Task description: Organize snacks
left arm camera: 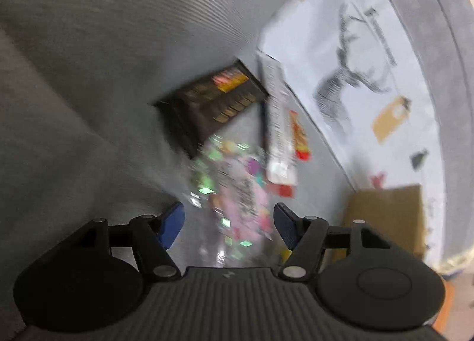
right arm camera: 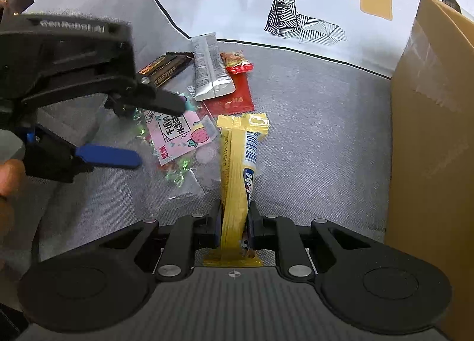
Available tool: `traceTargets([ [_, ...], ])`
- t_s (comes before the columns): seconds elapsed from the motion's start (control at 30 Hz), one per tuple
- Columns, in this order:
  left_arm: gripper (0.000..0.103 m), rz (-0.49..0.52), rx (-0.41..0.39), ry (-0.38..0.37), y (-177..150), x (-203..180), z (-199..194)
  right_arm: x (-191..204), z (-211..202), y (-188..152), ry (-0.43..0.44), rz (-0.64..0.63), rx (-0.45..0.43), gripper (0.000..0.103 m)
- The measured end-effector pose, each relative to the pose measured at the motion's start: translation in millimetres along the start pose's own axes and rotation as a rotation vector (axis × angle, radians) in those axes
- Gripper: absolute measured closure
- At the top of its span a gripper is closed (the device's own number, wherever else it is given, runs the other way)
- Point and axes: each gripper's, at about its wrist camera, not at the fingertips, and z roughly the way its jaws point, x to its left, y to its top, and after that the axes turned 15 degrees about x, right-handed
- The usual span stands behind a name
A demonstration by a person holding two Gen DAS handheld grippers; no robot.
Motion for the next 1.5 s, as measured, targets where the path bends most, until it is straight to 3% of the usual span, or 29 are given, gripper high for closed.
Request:
traceTargets([
  [0.17,0.027,0.019,-0.015,0.022,1.2,-2.2,2.1,-2.3,-9.7,3.4,-0.028,0.002,-0.063,0.086],
  [0.3,0.017,0.059,-0.037,0.03,3.5,-6.9,5.7,-5.6,5.4,4.1,-0.019,0.008,-0.013,0.086],
  [0.47,0.015,0.098,-0.052,0.05,3.7,-15.2,12.2,-7.2,8.4,4.7,-0.019,-0.016,-0.006,0.086],
  [0.53,0.017,0.095,-0.052,-0.02,4.9,-13.8,10.9,-6.3,8.4,3.2,-0.018,-0.025,-0.006,0.086],
  [0.6,0.032,0.095,-0.028,-0.164,5.7,-10.6,9.3,-4.8,8.8,3.4,-0.022,-0.037,-0.006,0.086],
  [0.67,0.032,0.107,0.014,-0.252,5.0,-12.4,13.6,-4.6,9.5,3.8,-0.021,-0.043,-0.005,0.086],
  [0.77,0.033,0.149,-0.014,-0.15,0.4,-19.8,12.9,-6.1,9.9,3.5,-0.014,-0.045,-0.004,0.086],
  [0.87,0.033,0.141,-0.048,-0.114,0.0,-18.8,9.1,-7.7,10.2,2.8,-0.011,-0.044,-0.008,0.086],
  [1.07,0.033,0.239,-0.067,0.056,-5.1,-33.7,10.7,-14.1,9.2,2.8,-0.005,0.001,-0.015,0.087],
  [1.3,0.032,0.605,-0.105,0.365,-34.5,-68.5,12.8,-23.4,-15.0,-3.2,-0.042,0.039,-0.07,0.087],
  [1.4,0.032,0.762,-0.139,0.415,-52.4,-73.2,7.1,-32.0,-23.1,-8.0,-0.059,0.059,-0.085,0.087],
  [1.5,0.032,0.877,-0.15,0.416,-67.1,-72.1,1.7,-37.8,-38.9,-11.4,-0.06,0.063,-0.136,0.087],
])
